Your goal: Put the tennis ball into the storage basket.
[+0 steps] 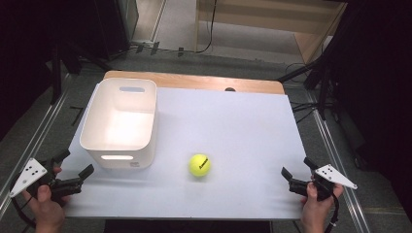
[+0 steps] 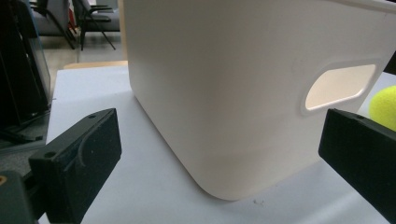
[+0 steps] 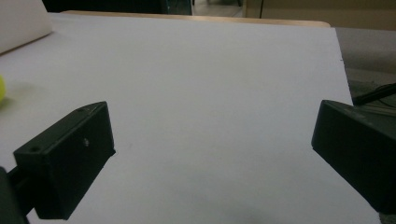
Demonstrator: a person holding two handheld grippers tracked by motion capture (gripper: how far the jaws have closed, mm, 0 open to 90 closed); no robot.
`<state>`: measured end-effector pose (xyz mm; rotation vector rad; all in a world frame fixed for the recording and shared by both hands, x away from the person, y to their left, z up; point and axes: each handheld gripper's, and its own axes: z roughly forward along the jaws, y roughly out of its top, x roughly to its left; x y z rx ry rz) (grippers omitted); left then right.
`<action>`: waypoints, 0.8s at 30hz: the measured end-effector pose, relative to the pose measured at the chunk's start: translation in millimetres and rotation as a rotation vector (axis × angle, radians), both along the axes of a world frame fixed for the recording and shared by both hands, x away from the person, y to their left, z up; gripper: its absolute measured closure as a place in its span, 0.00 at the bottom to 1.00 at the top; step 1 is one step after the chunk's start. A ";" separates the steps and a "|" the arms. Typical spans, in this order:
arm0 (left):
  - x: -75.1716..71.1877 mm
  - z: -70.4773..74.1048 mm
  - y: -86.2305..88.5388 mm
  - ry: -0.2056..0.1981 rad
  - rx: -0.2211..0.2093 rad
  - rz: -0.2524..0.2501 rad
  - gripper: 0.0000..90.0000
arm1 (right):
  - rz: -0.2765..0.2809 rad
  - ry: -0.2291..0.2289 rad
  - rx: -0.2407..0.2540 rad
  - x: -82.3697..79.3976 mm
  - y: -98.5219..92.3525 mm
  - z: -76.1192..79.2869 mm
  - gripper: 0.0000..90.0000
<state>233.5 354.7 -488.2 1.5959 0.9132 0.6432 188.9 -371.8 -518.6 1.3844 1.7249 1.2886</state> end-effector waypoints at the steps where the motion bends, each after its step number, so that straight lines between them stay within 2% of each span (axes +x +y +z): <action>1: 0.2 0.0 -0.6 0.000 0.000 0.003 0.00 | 0.001 -0.003 0.002 -0.1 -0.2 -0.2 0.00; 7: 0.4 -0.2 0.0 0.002 -0.008 -0.001 0.00 | 0.011 -0.003 0.010 -1.3 -0.4 1.5 0.00; 12: -0.2 -0.3 1.9 0.000 -0.022 0.000 0.00 | 0.062 -0.010 0.032 -0.9 0.7 8.7 0.00; 18: -0.8 -0.6 2.3 0.001 -0.030 -0.006 0.00 | 0.108 -0.028 0.000 2.2 10.1 22.6 0.00; 24: -1.1 -0.9 2.8 0.003 -0.034 -0.005 0.00 | 0.154 -0.003 -0.018 7.7 18.1 31.4 0.00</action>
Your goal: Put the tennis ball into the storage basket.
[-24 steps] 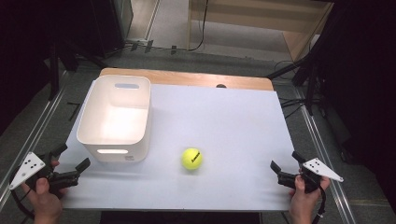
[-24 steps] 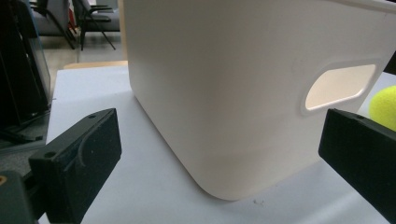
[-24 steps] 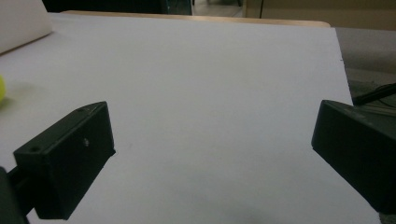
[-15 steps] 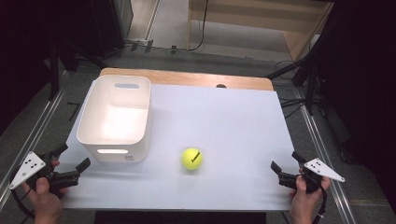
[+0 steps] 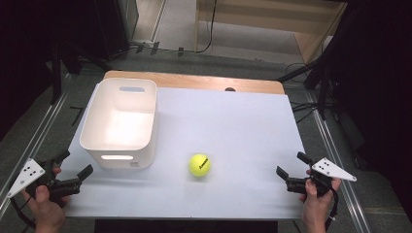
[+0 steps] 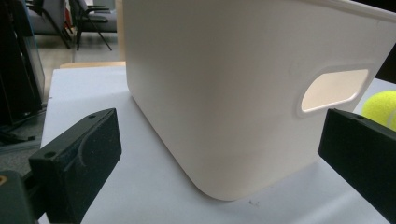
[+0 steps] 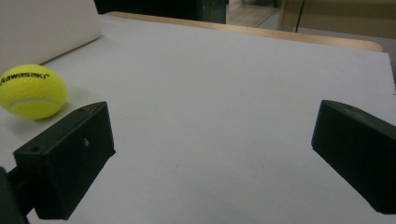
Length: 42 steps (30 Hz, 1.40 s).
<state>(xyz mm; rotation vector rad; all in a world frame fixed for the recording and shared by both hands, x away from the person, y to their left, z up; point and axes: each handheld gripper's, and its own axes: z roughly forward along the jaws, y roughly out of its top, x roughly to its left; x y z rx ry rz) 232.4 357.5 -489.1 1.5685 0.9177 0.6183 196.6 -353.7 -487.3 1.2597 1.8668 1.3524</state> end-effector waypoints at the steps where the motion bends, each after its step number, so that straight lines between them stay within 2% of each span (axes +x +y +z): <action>1: 0.2 0.0 0.0 0.000 -0.002 0.000 0.00 | 0.010 0.004 0.001 0.9 1.6 1.3 0.00; 9: -0.4 0.0 0.2 -0.001 -0.011 -0.001 0.00 | 0.087 0.043 -0.046 10.5 18.8 8.0 0.00; 28: -1.1 0.0 -1.2 -0.001 0.005 -0.002 0.00 | 0.293 0.156 -0.170 36.9 59.9 30.7 0.00; 42: -1.4 -0.1 -2.8 -0.008 0.016 -0.006 0.00 | 0.385 0.199 -0.269 56.1 96.0 43.3 0.00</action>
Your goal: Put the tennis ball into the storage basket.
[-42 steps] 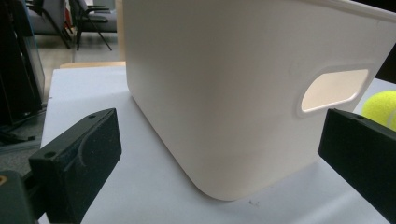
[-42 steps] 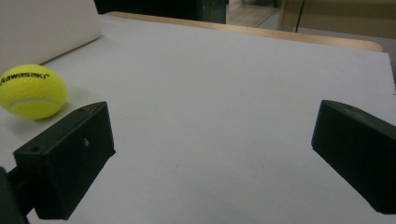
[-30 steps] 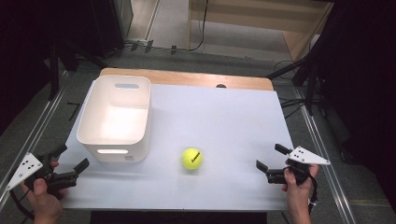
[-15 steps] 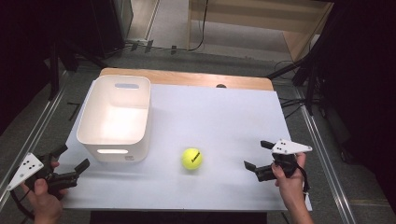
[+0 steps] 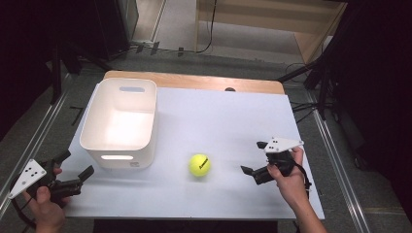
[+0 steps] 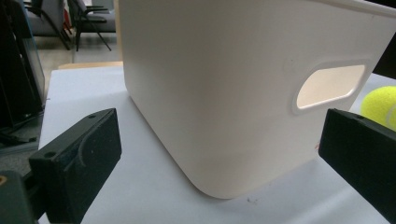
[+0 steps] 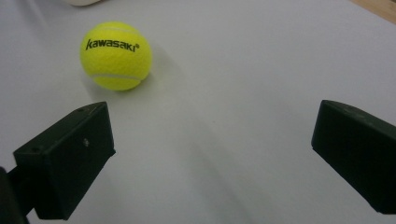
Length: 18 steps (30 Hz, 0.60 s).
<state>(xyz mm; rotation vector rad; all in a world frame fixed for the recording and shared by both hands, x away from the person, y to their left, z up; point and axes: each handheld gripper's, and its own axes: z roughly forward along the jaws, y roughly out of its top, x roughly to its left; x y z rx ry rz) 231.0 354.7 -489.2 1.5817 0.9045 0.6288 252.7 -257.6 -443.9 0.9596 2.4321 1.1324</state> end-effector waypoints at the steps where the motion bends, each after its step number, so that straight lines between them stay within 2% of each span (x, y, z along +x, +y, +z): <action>1: -0.1 0.0 -0.1 0.000 0.000 0.000 0.00 | 0.008 0.007 -0.005 1.0 2.5 0.6 0.00; 9: -0.2 0.0 -0.6 0.002 0.001 -0.003 0.00 | 0.077 0.036 -0.069 9.5 23.6 4.7 0.00; 18: -0.1 -0.1 -0.5 0.002 -0.001 -0.003 0.00 | 0.125 0.069 -0.100 16.3 37.7 3.6 0.00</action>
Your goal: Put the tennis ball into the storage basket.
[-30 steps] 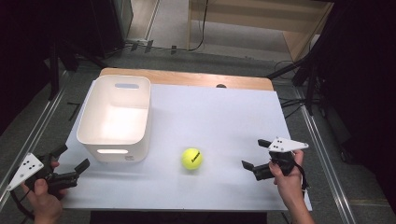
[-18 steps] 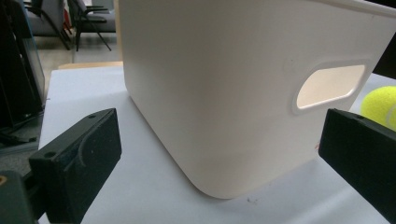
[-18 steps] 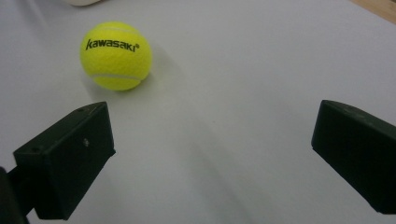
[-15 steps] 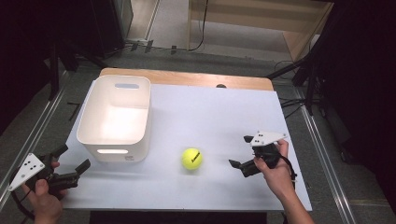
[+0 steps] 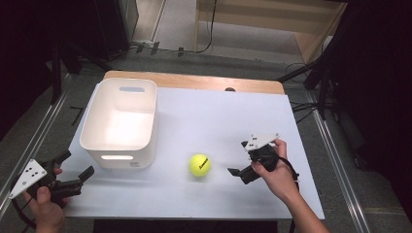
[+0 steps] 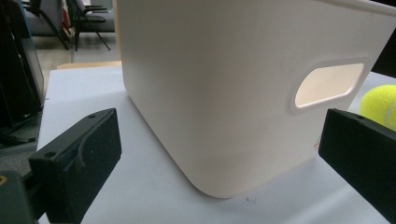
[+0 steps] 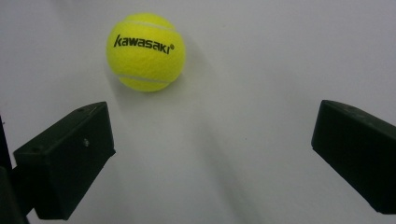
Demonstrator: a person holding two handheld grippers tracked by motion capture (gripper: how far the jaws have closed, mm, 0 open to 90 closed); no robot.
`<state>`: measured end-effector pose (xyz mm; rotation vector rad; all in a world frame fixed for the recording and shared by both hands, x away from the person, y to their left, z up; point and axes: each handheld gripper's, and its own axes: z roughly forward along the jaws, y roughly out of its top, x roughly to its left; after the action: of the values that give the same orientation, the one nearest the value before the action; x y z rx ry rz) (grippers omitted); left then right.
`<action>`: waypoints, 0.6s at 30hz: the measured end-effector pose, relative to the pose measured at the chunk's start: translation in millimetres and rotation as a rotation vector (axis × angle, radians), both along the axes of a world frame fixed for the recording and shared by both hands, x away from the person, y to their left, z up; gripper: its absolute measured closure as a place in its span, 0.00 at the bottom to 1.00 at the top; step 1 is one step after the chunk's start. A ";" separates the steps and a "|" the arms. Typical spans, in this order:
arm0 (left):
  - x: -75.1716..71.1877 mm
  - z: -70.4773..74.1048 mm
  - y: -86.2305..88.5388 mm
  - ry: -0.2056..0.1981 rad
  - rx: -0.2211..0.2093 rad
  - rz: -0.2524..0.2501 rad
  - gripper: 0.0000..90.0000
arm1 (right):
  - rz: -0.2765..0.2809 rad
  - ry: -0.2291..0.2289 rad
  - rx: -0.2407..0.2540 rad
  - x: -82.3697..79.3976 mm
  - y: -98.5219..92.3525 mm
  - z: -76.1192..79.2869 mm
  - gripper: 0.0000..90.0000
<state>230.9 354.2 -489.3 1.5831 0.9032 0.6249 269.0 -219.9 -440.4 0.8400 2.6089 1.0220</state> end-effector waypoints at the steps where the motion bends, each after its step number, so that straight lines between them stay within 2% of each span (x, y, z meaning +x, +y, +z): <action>1: 0.0 0.0 0.0 0.000 0.000 0.000 0.00 | 0.004 0.007 -0.009 0.6 1.0 -0.2 0.00; 18: -0.1 0.1 -0.3 0.001 0.000 -0.005 0.00 | 0.082 0.057 -0.091 9.4 21.4 -2.0 0.00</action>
<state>230.8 354.0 -489.2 1.5857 0.8990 0.6210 278.4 -198.5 -442.4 0.7575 2.7351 0.9038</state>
